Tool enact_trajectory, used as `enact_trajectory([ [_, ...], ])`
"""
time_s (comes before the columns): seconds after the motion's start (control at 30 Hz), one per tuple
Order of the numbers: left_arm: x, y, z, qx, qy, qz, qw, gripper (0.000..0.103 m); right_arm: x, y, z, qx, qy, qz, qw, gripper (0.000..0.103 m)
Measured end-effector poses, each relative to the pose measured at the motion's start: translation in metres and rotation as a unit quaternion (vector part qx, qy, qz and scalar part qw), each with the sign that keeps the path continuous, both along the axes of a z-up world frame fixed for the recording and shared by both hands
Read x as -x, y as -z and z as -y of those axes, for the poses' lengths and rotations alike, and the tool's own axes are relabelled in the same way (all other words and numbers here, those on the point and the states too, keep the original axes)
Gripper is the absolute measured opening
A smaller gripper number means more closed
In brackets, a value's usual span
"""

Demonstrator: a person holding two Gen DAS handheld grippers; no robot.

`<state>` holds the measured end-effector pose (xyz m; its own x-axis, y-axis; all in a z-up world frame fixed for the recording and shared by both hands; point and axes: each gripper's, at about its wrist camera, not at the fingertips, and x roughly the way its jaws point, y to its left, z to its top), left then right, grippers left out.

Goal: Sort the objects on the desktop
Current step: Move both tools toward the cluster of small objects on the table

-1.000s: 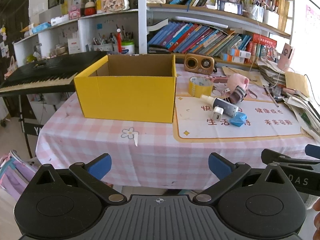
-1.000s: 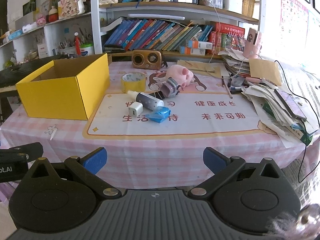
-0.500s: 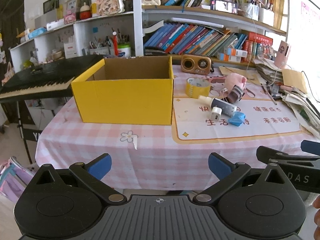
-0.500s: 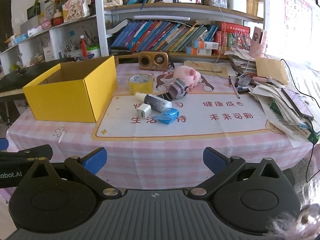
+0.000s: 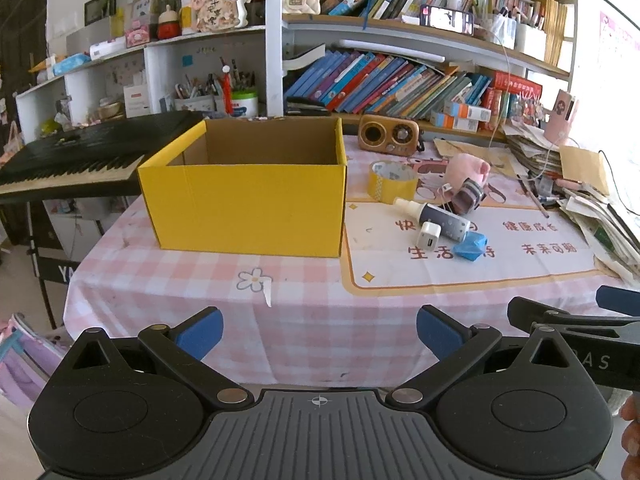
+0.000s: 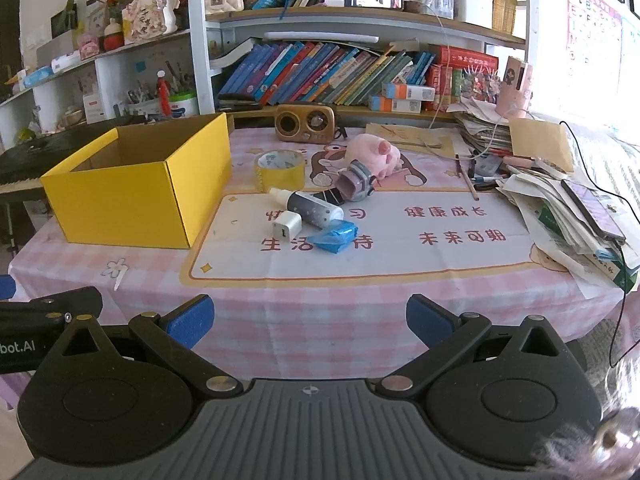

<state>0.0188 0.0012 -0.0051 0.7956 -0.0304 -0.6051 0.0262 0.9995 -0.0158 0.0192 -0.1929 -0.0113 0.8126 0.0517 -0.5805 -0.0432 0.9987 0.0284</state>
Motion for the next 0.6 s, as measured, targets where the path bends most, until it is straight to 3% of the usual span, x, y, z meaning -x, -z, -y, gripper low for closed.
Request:
enact_trajectory([
  [0.6, -0.0068, 0.0014, 0.0065, -0.002, 0.007, -0.005, 1.0000, 0.103, -0.0013, 0.0014, 0.0024, -0.011, 0.006, -0.001, 1.000, 0.103],
])
